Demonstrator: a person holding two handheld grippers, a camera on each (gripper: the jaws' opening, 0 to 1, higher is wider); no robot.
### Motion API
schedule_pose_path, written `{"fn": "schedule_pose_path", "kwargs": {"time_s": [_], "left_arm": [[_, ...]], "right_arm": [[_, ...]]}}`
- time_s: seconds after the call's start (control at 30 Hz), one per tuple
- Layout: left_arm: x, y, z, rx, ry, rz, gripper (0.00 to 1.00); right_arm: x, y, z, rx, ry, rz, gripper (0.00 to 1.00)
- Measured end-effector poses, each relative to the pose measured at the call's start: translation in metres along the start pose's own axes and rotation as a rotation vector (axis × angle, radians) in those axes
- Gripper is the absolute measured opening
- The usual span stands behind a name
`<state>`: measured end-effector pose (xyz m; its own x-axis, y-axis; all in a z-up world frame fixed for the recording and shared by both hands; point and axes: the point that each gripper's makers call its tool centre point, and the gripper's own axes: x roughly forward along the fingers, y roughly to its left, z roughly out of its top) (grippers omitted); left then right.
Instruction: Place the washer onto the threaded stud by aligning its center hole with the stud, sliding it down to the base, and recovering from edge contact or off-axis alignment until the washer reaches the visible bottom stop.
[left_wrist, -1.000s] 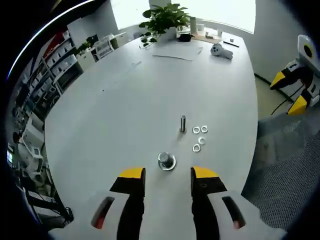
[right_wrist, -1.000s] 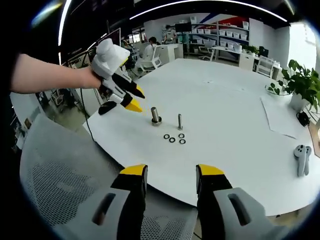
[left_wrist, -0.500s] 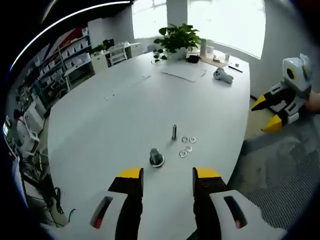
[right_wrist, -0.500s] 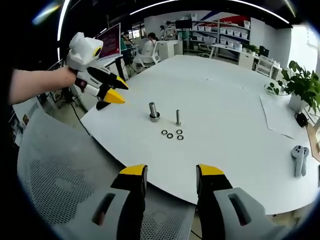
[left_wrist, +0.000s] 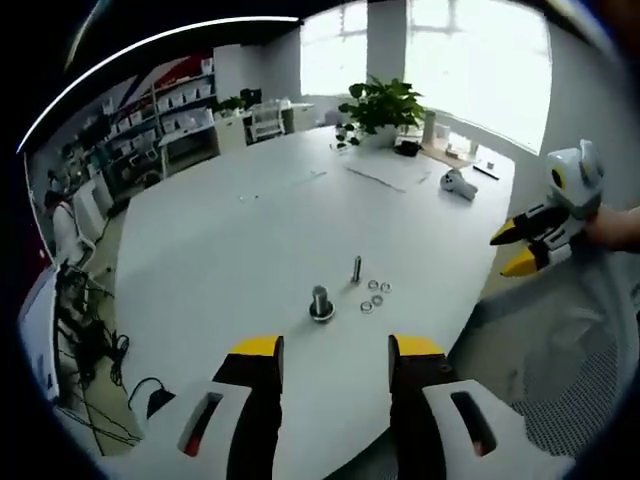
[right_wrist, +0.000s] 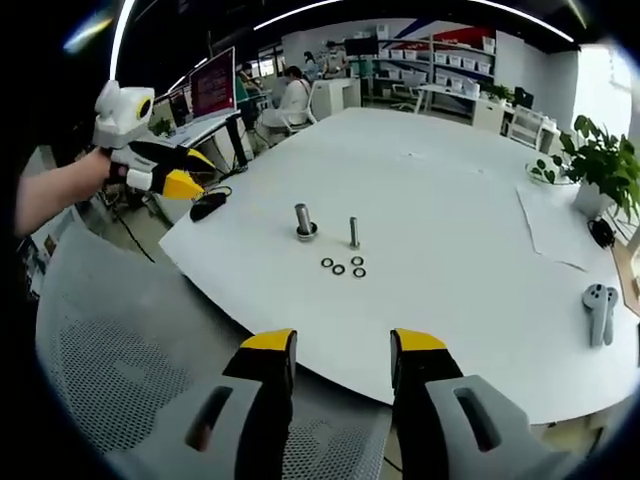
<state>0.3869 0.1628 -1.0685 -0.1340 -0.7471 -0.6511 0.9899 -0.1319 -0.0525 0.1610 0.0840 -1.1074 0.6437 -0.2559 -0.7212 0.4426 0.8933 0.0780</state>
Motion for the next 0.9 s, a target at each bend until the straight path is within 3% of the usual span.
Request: {"fn": "schedule_pose_path", "kwargs": {"time_s": [0.13, 0.27, 0.6, 0.9], "left_arm": [[-0.008, 0.002, -0.008, -0.013, 0.002, 0.005, 0.40], [-0.015, -0.001, -0.001, -0.058, -0.043, -0.004, 0.41], [-0.031, -0.004, -0.007, -0.038, -0.063, -0.019, 0.42], [-0.045, -0.003, -0.010, -0.040, -0.131, 0.006, 0.41]], "right_arm": [[-0.002, 0.001, 0.002, 0.008, -0.006, 0.002, 0.40], [-0.004, 0.002, 0.004, 0.007, -0.011, -0.002, 0.41], [-0.002, -0.003, 0.004, 0.020, -0.016, -0.022, 0.41], [-0.002, -0.003, 0.006, 0.047, -0.015, -0.032, 0.39]]}}
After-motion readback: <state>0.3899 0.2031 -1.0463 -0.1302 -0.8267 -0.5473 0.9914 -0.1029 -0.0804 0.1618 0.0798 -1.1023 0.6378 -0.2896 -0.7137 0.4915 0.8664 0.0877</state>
